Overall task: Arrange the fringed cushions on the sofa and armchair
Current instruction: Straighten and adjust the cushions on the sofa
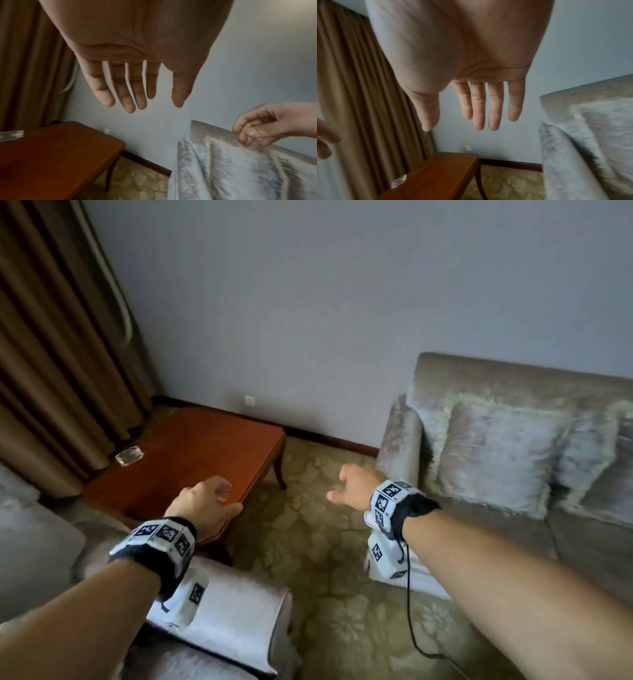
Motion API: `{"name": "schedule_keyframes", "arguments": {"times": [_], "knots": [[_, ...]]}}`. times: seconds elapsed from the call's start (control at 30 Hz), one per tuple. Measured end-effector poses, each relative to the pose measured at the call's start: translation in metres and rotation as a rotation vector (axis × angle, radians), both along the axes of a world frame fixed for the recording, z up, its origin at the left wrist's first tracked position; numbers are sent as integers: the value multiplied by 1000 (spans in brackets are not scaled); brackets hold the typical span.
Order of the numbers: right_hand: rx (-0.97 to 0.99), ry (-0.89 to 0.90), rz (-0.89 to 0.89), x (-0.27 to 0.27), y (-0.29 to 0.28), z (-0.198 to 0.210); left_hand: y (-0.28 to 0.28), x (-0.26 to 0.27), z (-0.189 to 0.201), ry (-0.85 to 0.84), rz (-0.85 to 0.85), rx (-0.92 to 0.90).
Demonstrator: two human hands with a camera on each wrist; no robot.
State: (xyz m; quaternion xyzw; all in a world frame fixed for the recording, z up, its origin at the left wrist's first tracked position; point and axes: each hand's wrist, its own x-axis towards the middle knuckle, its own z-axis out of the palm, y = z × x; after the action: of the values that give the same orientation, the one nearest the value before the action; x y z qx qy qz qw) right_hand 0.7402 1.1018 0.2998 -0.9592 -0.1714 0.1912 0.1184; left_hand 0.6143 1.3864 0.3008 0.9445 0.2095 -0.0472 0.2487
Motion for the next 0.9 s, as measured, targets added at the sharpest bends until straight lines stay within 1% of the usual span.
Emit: {"name": "schedule_keyframes", "arguments": {"times": [0.1, 0.2, 0.4, 0.5, 0.67, 0.77, 0.9], "knots": [[8, -4, -129, 18, -81, 6, -70, 54, 5, 27, -173, 1], [10, 1, -251, 28, -147, 5, -128, 99, 11, 62, -332, 30], [35, 44, -465, 27, -234, -2, -205, 179, 10, 98, -553, 87], [24, 14, -594, 30, -267, -2, -240, 220, 11, 114, -675, 92], [-17, -24, -786, 38, -302, 15, -285, 283, 16, 32, -869, 106], [-20, -35, -861, 30, -309, 28, -310, 307, 20, 15, -965, 117], [-60, 10, -917, 13, -319, 36, -353, 316, 18, 21, -1119, 130]]}}
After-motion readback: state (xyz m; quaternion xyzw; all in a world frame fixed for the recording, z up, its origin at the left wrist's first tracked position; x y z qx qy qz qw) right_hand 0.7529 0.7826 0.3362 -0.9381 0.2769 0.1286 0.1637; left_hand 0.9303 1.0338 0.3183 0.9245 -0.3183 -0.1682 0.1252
